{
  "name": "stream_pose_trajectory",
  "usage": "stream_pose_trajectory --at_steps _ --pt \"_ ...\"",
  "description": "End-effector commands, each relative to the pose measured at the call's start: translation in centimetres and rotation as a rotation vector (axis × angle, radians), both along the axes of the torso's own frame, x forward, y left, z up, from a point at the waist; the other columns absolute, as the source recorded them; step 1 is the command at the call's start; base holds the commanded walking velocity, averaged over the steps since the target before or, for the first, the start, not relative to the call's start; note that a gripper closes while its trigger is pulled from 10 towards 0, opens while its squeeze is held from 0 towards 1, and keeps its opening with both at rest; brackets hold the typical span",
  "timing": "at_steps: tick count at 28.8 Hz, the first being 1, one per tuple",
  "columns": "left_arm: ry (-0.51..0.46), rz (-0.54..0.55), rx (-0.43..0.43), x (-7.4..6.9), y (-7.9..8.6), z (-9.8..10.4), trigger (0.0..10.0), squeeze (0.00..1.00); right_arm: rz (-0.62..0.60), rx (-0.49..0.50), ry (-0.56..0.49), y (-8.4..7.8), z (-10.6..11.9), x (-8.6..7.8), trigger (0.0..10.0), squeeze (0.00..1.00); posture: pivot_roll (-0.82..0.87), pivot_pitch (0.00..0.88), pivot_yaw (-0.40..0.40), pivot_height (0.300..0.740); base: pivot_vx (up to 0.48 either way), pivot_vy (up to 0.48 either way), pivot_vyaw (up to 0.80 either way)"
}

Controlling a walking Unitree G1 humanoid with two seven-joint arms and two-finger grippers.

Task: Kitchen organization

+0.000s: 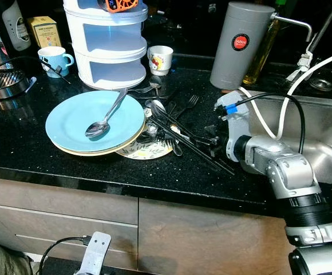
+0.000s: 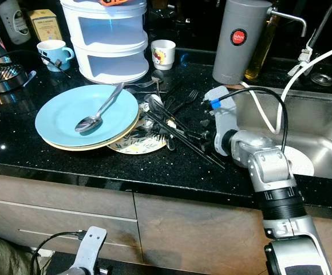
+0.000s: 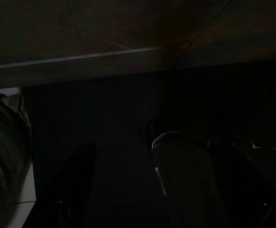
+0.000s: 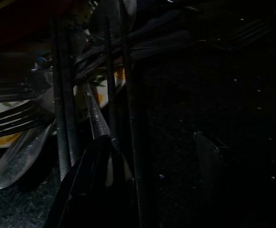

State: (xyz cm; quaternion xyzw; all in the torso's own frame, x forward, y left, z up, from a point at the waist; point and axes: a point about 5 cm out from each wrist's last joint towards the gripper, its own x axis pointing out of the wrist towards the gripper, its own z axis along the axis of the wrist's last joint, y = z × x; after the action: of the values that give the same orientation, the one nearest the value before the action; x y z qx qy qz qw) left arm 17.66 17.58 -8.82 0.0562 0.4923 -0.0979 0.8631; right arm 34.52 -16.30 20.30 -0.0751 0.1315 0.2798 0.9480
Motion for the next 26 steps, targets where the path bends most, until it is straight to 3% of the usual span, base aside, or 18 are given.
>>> stream_pose_trajectory --at_steps 1,11,12,13,17,18,19,20,24,25,26 --pt "0.018 0.007 -0.001 -0.34 -0.01 -0.18 10.0 0.0 -0.009 -0.003 0.009 -0.02 -0.11 -0.13 10.0 0.0 0.03 0.0 -0.039 0.74 0.0 0.0 0.0" --pt "0.017 0.005 -0.001 -0.28 -0.05 -0.15 10.0 0.0 -0.02 -0.014 0.012 -0.32 -0.08 -0.15 10.0 0.0 0.03 0.0 -0.039 0.74 0.0 0.0 0.0" --pt "0.017 0.006 -0.001 -0.27 -0.04 -0.15 10.0 0.0 -0.017 -0.011 0.012 -0.27 -0.06 -0.18 3.6 0.0 0.03 0.0 -0.036 0.74 0.0 0.0 0.0" --pt "0.017 0.006 -0.001 -0.27 -0.04 -0.15 10.0 0.0 -0.013 -0.005 0.012 -0.22 -0.05 -0.22 0.0 0.0 0.03 0.0 -0.034 0.74 0.0 0.0 0.0" --pt "0.018 0.006 -0.001 -0.26 -0.02 -0.14 10.0 0.0 -0.015 0.003 0.008 -0.26 0.09 -0.24 0.0 0.0 0.03 0.0 -0.034 0.74 0.0 0.0 0.0" --pt "0.018 0.006 -0.001 -0.26 -0.02 -0.14 10.0 0.0 -0.016 0.004 0.007 -0.3 0.15 -0.23 2.1 0.0 0.03 0.0 -0.033 0.74 0.0 0.0 0.0" --pt "0.019 0.005 -0.001 -0.28 -0.02 -0.15 10.0 0.0 -0.016 0.006 0.006 -0.33 0.18 -0.23 3.6 0.0 0.02 0.0 -0.033 0.74 0.0 0.0 0.0" --pt "0.02 0.005 0.0 -0.31 -0.01 -0.17 10.0 0.0 -0.015 0.006 0.006 -0.35 0.19 -0.25 10.0 0.0 0.03 0.0 -0.035 0.74 0.0 0.0 0.0" --pt "0.021 0.008 0.0 -0.35 0.01 -0.19 10.0 0.0 -0.012 0.016 0.005 -0.29 0.27 -0.26 10.0 0.0 0.02 0.0 -0.034 0.74 0.0 0.0 0.0" --pt "0.022 0.01 0.0 -0.39 0.02 -0.2 10.0 0.0 -0.008 0.024 0.005 -0.24 0.35 -0.28 9.0 0.0 0.03 0.0 -0.036 0.74 0.0 0.0 0.0" --pt "0.022 0.01 0.0 -0.39 0.02 -0.2 10.0 0.0 -0.008 0.024 0.005 -0.24 0.35 -0.28 9.0 0.0 0.03 0.0 -0.036 0.74 0.0 0.0 0.0"
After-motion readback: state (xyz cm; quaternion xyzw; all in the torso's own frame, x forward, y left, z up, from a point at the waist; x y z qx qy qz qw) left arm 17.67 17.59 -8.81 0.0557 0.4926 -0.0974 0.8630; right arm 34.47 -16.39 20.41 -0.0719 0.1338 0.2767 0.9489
